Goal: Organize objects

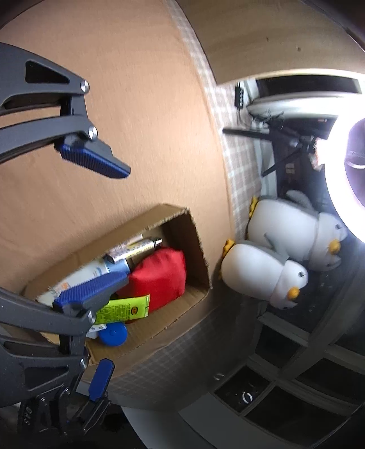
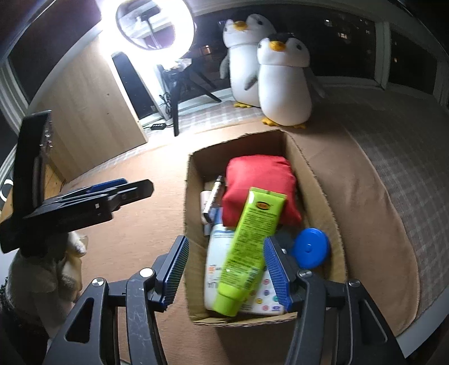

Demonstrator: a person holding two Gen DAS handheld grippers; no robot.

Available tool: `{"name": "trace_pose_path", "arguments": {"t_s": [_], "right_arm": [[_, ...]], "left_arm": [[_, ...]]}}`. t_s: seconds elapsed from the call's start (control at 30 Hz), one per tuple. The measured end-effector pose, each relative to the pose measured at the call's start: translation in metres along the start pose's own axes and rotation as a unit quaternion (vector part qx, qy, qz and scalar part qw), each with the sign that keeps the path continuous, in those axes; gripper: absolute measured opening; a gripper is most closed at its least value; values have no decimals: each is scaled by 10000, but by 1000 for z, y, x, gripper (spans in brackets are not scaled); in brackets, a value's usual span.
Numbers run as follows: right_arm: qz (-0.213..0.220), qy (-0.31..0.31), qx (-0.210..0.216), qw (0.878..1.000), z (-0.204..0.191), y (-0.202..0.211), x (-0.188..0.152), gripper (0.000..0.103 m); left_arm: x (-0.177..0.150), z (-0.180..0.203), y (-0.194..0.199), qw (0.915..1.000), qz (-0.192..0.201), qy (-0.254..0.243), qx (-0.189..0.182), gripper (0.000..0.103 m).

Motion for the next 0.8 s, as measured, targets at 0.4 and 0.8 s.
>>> {"name": "trace_pose_path", "arguments": {"t_s": [0.4, 0.8], "right_arm": [[32, 259, 204, 9995, -63, -7, 1, 58], [11, 601, 442, 9972, -138, -18, -3, 61]], "left_arm": [[-30, -52, 73, 9979, 414, 196, 467, 91], [-72, -108, 132, 9926, 529, 561, 936, 97]]}}
Point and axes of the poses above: each gripper's, at about its wrist camera, not at the fingertips, and y roughly against the way its jaws point, z to its right, x to its top, the point moved 4 cm from there along -y, roughly the way its jaws point, and after that the axes turned 2 degrees about -z, right-handed, at the moved point
